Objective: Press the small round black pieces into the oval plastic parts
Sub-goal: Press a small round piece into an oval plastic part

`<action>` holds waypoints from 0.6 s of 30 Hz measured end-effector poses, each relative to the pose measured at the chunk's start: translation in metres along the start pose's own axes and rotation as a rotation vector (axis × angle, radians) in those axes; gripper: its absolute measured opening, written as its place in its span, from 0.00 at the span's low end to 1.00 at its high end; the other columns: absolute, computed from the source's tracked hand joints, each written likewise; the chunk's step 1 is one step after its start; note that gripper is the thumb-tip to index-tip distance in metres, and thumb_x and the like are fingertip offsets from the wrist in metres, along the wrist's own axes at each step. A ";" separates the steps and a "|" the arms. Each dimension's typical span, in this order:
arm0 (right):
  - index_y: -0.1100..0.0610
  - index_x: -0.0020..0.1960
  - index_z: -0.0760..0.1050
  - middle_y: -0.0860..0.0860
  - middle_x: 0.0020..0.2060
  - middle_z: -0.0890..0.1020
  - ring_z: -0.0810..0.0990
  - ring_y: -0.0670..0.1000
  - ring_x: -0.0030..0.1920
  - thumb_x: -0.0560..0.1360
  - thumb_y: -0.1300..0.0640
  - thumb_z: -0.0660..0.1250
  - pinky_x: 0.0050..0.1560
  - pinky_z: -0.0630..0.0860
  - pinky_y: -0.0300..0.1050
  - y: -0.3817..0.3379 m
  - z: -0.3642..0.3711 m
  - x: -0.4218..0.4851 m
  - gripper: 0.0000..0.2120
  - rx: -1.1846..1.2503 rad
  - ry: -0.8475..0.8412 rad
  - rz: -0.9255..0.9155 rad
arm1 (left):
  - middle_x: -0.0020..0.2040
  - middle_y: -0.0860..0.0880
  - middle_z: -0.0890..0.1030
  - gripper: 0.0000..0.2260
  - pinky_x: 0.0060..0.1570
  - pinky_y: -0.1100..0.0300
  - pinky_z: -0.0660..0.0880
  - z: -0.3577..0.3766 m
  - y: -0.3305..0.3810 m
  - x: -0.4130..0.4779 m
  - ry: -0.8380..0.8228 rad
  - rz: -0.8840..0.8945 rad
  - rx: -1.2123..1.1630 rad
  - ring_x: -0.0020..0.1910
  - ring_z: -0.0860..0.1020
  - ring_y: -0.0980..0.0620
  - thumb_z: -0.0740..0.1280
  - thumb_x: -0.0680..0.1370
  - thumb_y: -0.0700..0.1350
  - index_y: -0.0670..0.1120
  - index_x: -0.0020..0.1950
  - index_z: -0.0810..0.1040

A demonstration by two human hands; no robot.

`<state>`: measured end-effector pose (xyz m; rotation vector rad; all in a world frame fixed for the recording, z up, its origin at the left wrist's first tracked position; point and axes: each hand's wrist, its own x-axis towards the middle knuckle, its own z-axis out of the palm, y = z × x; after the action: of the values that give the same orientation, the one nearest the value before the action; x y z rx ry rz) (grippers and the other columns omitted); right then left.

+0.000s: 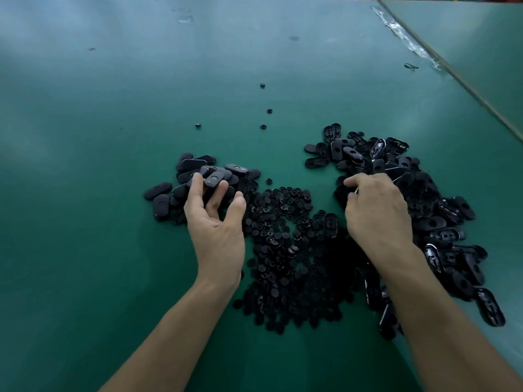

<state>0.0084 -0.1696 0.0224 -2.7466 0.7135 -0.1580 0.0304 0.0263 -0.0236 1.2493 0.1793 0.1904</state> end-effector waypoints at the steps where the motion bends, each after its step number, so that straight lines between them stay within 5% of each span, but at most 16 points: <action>1: 0.52 0.67 0.76 0.56 0.63 0.75 0.76 0.60 0.57 0.81 0.62 0.62 0.55 0.74 0.53 0.000 0.000 0.001 0.16 0.028 0.015 0.006 | 0.76 0.51 0.65 0.34 0.60 0.65 0.76 0.000 -0.001 0.000 -0.009 0.010 0.022 0.66 0.75 0.64 0.68 0.79 0.34 0.48 0.81 0.57; 5: 0.51 0.68 0.75 0.56 0.63 0.74 0.71 0.53 0.48 0.79 0.66 0.63 0.46 0.68 0.46 0.003 0.001 0.005 0.20 0.102 0.038 0.035 | 0.79 0.57 0.60 0.36 0.58 0.66 0.77 -0.002 0.000 -0.001 -0.077 0.069 0.062 0.69 0.73 0.62 0.67 0.79 0.31 0.53 0.81 0.56; 8: 0.52 0.67 0.76 0.57 0.60 0.77 0.75 0.55 0.50 0.78 0.67 0.63 0.46 0.70 0.47 0.006 0.002 0.007 0.21 0.118 0.051 0.036 | 0.77 0.55 0.65 0.30 0.55 0.65 0.78 -0.002 0.000 -0.003 -0.124 0.119 0.094 0.67 0.76 0.58 0.68 0.79 0.32 0.58 0.74 0.67; 13: 0.56 0.61 0.80 0.55 0.55 0.82 0.81 0.54 0.51 0.77 0.68 0.64 0.52 0.77 0.45 0.004 -0.001 0.004 0.16 0.225 0.196 -0.044 | 0.46 0.51 0.84 0.11 0.50 0.59 0.79 -0.002 0.001 -0.005 -0.185 0.112 0.134 0.45 0.83 0.53 0.70 0.78 0.35 0.50 0.51 0.83; 16: 0.58 0.59 0.82 0.55 0.54 0.82 0.80 0.48 0.49 0.77 0.69 0.65 0.54 0.71 0.26 -0.007 -0.004 -0.002 0.14 0.325 0.254 -0.193 | 0.41 0.50 0.84 0.07 0.44 0.60 0.81 -0.001 0.004 -0.009 -0.251 0.113 0.115 0.39 0.83 0.52 0.70 0.79 0.35 0.47 0.49 0.83; 18: 0.59 0.57 0.82 0.53 0.52 0.82 0.79 0.46 0.48 0.77 0.69 0.67 0.52 0.71 0.22 -0.019 -0.005 -0.009 0.12 0.414 0.238 -0.287 | 0.41 0.49 0.85 0.06 0.42 0.62 0.81 0.000 0.006 -0.012 -0.272 0.106 0.111 0.39 0.84 0.51 0.70 0.79 0.36 0.45 0.51 0.83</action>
<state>0.0086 -0.1511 0.0322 -2.4317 0.2913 -0.6286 0.0187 0.0256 -0.0175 1.3827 -0.1124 0.1008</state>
